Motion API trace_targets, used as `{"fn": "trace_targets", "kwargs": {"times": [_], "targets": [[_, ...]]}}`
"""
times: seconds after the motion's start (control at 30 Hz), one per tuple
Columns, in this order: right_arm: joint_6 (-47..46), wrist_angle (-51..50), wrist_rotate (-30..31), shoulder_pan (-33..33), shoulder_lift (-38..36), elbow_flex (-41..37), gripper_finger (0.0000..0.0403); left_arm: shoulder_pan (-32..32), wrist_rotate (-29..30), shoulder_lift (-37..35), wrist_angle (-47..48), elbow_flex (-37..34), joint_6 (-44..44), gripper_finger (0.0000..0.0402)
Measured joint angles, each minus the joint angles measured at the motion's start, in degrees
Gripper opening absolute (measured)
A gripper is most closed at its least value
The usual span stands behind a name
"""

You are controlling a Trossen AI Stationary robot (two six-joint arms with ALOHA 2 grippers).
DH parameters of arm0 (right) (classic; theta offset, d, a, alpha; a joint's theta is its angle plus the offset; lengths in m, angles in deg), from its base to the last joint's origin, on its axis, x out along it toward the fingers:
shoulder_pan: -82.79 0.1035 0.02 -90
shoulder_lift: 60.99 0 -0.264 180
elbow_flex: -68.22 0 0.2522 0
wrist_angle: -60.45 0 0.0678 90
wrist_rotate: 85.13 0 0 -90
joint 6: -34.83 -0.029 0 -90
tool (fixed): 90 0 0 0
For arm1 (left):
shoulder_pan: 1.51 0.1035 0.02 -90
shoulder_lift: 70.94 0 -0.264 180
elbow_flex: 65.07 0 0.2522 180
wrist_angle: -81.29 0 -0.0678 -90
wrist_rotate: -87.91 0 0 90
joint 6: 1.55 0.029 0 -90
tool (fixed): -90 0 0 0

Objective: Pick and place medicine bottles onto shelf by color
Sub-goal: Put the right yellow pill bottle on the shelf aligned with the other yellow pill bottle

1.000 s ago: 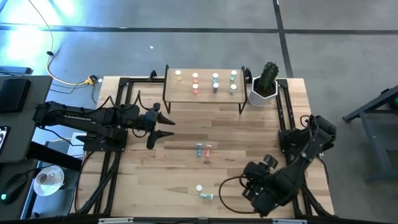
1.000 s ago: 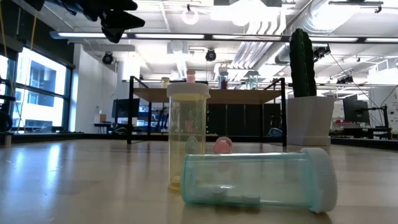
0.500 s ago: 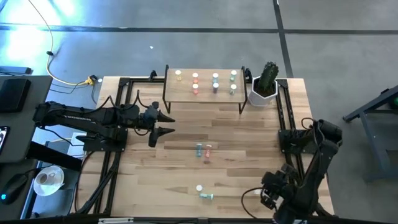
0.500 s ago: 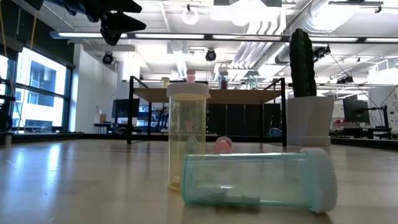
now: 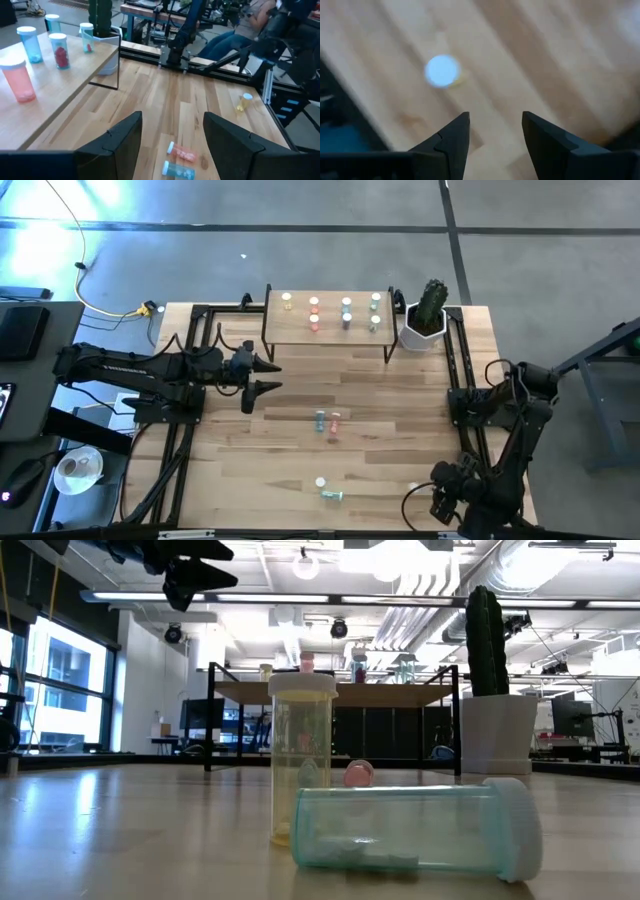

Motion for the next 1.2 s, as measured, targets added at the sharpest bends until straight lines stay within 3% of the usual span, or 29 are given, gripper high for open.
{"fn": "trace_targets", "kwargs": {"times": [0.17, 0.43, 1.2], "targets": [[4.3, 10.78, 0.23, 0.41, -1.05, -4.87, 0.0172, -0.02, 0.0, 0.0, -1.24, 0.0, 0.0, 0.02], [10.91, 19.04, 4.42, 0.37, -1.11, -9.14, 0.0172, -0.02, -0.02, 0.0, -1.33, 0.0, -0.43, 0.02], [13.51, 32.3, 13.05, 0.37, 0.85, -17.73, 0.0172, -0.02, -0.04, 0.0, -1.2, 0.0, -1.51, 0.02]]}}
